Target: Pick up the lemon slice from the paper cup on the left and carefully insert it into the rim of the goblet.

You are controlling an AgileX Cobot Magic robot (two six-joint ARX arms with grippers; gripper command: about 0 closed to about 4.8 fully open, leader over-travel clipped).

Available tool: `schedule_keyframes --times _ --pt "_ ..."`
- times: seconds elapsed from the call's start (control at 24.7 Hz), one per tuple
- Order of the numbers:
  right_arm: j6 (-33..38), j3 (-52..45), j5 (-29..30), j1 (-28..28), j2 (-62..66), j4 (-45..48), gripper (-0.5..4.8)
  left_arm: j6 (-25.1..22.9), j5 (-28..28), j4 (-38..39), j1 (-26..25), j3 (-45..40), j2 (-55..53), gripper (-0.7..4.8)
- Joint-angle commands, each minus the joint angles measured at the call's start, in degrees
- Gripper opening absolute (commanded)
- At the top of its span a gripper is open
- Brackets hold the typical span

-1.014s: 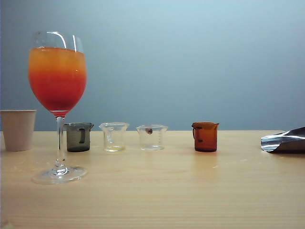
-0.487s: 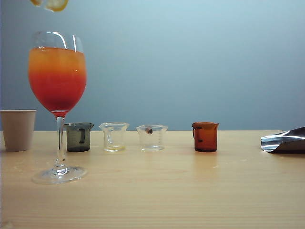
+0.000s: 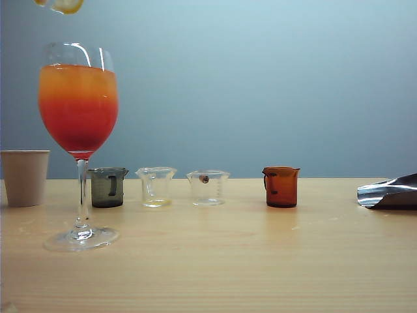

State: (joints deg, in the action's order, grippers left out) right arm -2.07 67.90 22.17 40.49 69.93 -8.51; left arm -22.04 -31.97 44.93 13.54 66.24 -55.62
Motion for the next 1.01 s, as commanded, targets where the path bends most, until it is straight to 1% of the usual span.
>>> schedule_keyframes --times 0.04,0.12,0.16,0.2,0.24,0.28,0.32,0.41,0.53,0.65,0.69,0.73,0.89,0.93,1.01 --pt "-1.2 0.2 0.0 0.1 -0.2 0.7 -0.05 3.8 -0.4 -1.6 -2.2 -0.3 0.2 -0.06" --pt "-2.7 0.2 0.0 0.0 -0.2 0.7 -0.05 2.6 -0.7 -3.0 -4.2 -1.7 0.0 -0.06" --pt "-3.2 0.2 0.0 0.0 -0.2 0.8 -0.05 2.6 -2.1 -3.7 -5.2 -2.5 -0.3 -0.06" --pt "-3.6 0.2 0.0 0.0 0.1 1.3 -0.05 3.7 -6.0 -5.4 -6.7 -3.9 -1.0 -0.06" --pt "-3.6 0.2 0.0 0.0 0.3 1.5 -0.05 4.3 -7.9 -6.4 -7.0 -4.5 -1.6 -0.06" --pt "-3.6 0.2 0.0 0.0 0.6 2.0 -0.05 4.2 -9.7 -7.0 -7.0 -4.9 -2.0 -0.06" --pt "-3.6 0.2 0.0 0.0 0.9 2.4 -0.05 3.0 -12.2 -8.0 -7.1 -5.6 -3.0 -0.06" --pt "-3.6 0.2 0.0 0.0 1.5 2.6 -0.05 3.0 -15.4 -8.6 -7.1 -5.8 -4.4 -0.06" --pt "-3.6 0.2 0.0 0.0 2.0 2.8 -0.05 2.6 -15.7 -8.3 -7.1 -5.9 -5.3 -0.06" --pt "-3.8 0.2 0.0 0.0 2.3 2.8 -0.05 -0.5 -16.0 -7.8 -7.6 -5.8 -5.3 -0.06" --pt "-4.0 0.2 0.0 0.0 2.3 2.8 -0.05 -0.6 -16.0 -7.6 -7.7 -5.8 -5.3 -0.06" --pt "-4.0 0.2 0.0 -0.1 2.3 2.8 -0.05 -1.7 -15.8 -7.0 -7.8 -5.8 -5.2 -0.06" --pt "-4.0 0.2 0.0 0.0 2.3 2.8 -0.05 -2.5 -14.5 -5.2 -8.6 -5.3 -3.9 -0.06" --pt "-4.0 0.2 0.0 0.0 2.3 2.8 -0.05 -4.8 -14.2 -3.9 -8.7 -5.3 -3.6 -0.06" --pt "-4.0 0.2 0.0 0.0 2.3 2.8 -0.05 -5.7 -14.2 -2.6 -8.7 -5.3 -3.5 -0.06"
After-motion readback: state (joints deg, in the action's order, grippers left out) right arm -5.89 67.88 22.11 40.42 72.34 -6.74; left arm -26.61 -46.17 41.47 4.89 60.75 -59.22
